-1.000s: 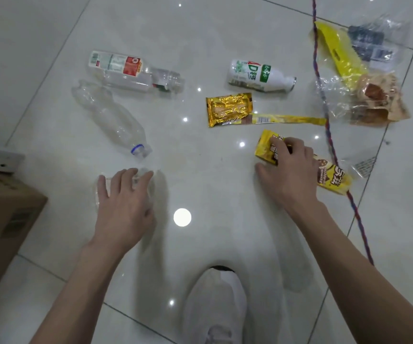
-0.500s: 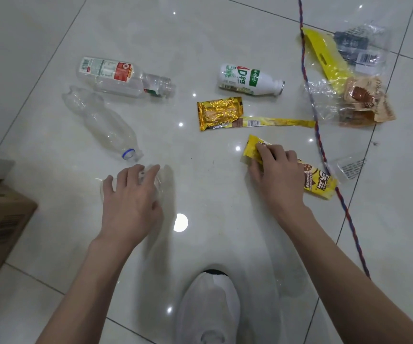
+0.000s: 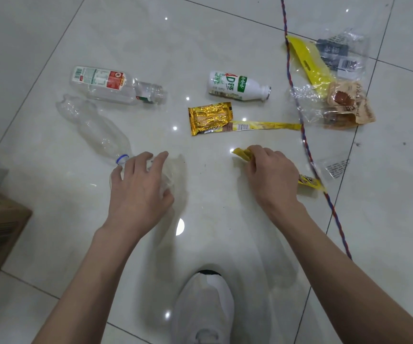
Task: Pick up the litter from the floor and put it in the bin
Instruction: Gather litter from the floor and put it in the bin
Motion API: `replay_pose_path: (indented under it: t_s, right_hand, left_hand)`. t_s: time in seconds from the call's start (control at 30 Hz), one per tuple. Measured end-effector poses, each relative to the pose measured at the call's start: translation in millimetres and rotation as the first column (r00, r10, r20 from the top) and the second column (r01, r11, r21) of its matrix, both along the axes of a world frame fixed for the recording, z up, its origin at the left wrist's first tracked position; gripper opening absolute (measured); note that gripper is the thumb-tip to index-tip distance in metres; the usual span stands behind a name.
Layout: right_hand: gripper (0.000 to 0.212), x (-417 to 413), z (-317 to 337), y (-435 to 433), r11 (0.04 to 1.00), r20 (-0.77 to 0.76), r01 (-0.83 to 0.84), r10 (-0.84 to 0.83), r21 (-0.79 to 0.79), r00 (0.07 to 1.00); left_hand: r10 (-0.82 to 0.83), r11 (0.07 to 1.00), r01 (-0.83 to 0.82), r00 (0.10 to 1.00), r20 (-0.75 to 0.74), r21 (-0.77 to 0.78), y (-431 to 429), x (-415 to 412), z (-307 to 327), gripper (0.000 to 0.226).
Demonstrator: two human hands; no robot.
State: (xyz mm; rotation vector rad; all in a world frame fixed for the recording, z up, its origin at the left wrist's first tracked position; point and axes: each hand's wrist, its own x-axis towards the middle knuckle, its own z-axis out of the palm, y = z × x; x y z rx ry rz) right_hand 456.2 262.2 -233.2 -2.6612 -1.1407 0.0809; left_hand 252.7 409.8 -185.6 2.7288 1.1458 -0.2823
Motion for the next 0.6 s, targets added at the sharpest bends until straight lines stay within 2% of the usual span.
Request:
replay_pose_path:
  t_s: [0.1, 0.23, 0.43, 0.6]
  right_hand:
    - [0.016, -1.6, 31.2, -7.2, 1.000, -0.038, 0.012, -0.012, 0.018, 0.999]
    - [0.017, -15.4, 105.2, -25.9, 0.997, -0.087, 0.063, -0.059, 0.037, 0.994]
    - [0.023, -20.4, 259.3, -57.0, 0.988, -0.239, 0.155, -0.156, -0.023, 0.958]
    - [0.026, -15.6, 394.6, -80.8, 0.963, -0.238, 0.270, -0.258, 0.015, 0.936]
  left_hand:
    - [-0.003, 1.000, 0.002, 1.000, -0.012, -0.026, -2.2, 1.3, 30.6, 0.074]
    - [-0.023, 0.998, 0.022, 0.999, -0.022, -0.055, -16.7, 1.2, 101.0, 0.073]
    - [-0.086, 0.992, 0.082, 0.996, -0.031, -0.093, -44.1, 14.8, 236.4, 0.074]
    - [-0.141, 0.986, 0.143, 0.990, 0.021, -0.090, -68.0, 38.1, 362.7, 0.073]
